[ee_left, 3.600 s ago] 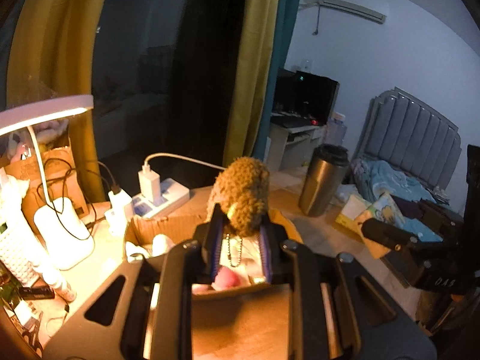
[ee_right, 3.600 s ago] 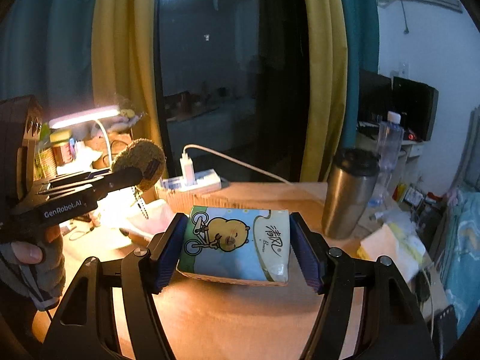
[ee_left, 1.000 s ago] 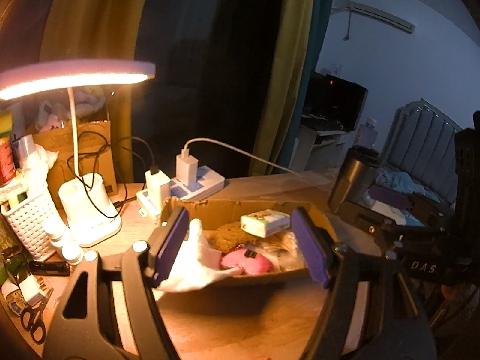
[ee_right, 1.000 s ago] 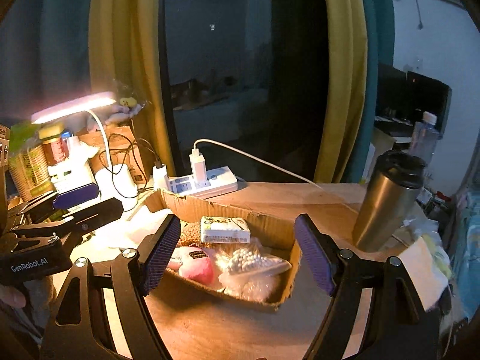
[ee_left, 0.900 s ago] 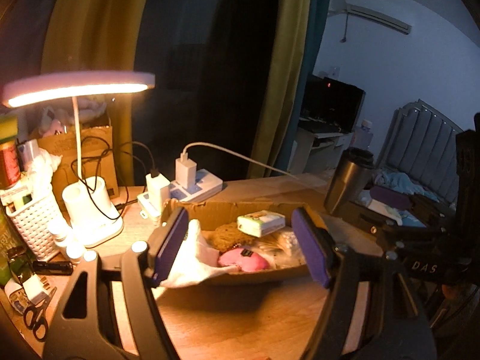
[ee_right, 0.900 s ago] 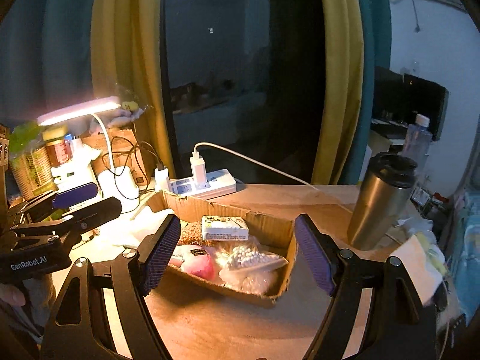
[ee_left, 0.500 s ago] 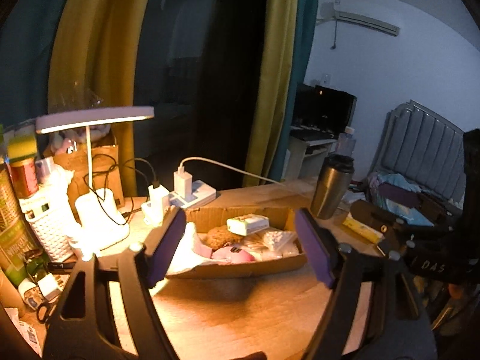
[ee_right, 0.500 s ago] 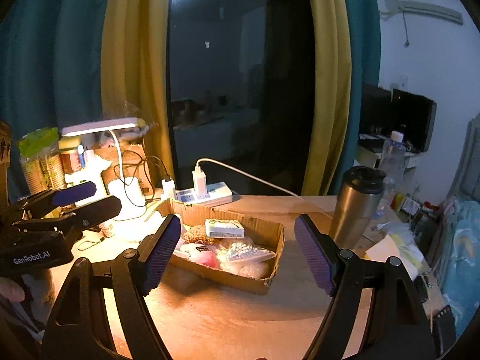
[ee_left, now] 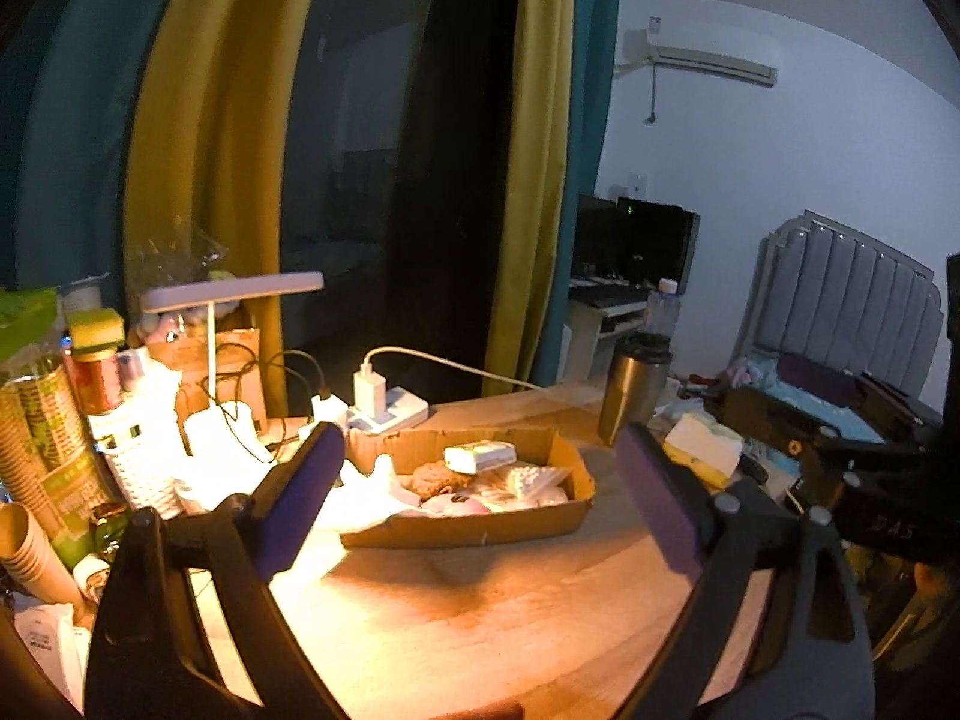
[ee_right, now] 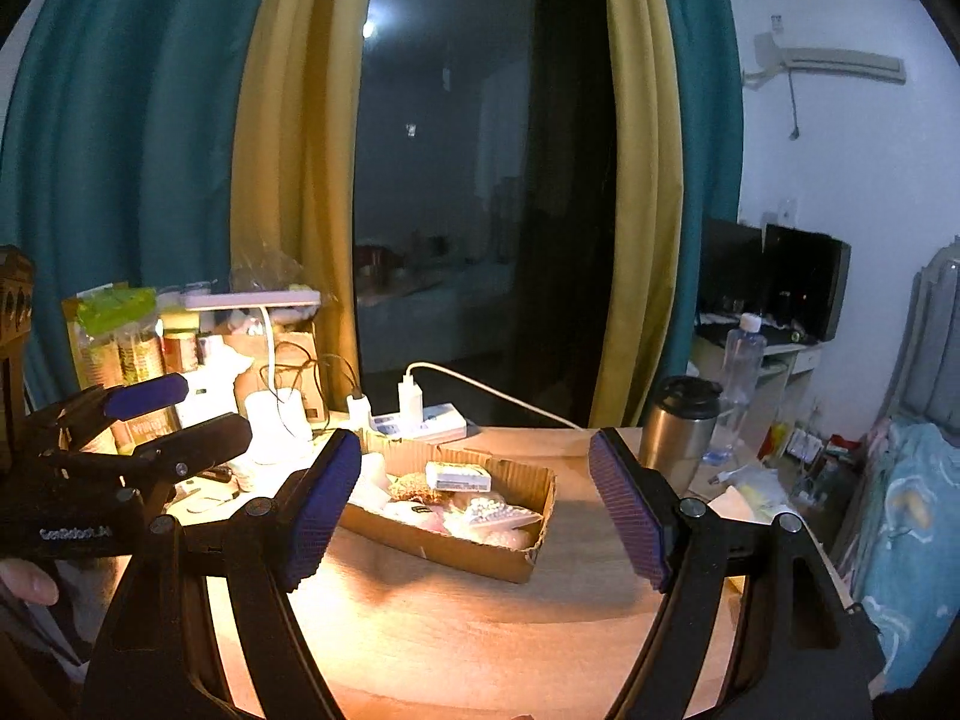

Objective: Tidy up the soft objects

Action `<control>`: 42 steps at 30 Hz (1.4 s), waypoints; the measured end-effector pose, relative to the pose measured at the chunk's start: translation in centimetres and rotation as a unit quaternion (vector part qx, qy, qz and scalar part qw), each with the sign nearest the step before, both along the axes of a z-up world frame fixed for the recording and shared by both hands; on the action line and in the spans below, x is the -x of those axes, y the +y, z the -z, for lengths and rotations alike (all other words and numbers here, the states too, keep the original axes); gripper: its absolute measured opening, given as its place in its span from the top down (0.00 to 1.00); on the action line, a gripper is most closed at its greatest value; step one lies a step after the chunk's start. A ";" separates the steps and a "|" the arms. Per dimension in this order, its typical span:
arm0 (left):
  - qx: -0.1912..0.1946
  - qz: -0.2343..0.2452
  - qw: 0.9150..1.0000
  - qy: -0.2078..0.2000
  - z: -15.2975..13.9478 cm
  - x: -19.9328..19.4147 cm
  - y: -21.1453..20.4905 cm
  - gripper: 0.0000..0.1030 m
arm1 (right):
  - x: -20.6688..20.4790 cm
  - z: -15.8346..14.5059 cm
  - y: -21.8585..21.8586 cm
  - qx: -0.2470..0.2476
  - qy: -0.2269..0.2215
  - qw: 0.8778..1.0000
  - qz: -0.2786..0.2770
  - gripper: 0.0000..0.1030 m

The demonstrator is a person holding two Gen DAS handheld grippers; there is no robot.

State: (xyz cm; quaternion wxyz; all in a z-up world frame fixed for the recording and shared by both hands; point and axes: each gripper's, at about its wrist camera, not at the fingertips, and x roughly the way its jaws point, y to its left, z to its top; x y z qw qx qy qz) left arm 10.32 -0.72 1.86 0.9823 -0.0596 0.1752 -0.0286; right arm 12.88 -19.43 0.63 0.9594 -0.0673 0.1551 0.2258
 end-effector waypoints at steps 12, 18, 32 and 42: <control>-0.018 -0.016 0.998 -0.049 -4.5 5.2 -1.1 0.09 | 5.4 -4.0 -1.1 0.016 -0.023 1.000 0.011 0.18; -0.031 -0.020 0.997 -0.068 -6.2 7.0 -1.4 0.09 | 7.0 -5.8 -1.5 0.011 -0.036 0.999 0.018 0.17; -0.048 -0.039 0.994 -0.088 -7.6 8.8 -1.9 0.09 | 8.5 -6.8 -1.3 0.009 -0.057 0.998 0.012 0.17; -0.048 -0.042 0.994 -0.089 -7.8 8.8 -1.9 0.09 | 8.5 -6.7 -1.4 0.008 -0.057 0.998 0.013 0.17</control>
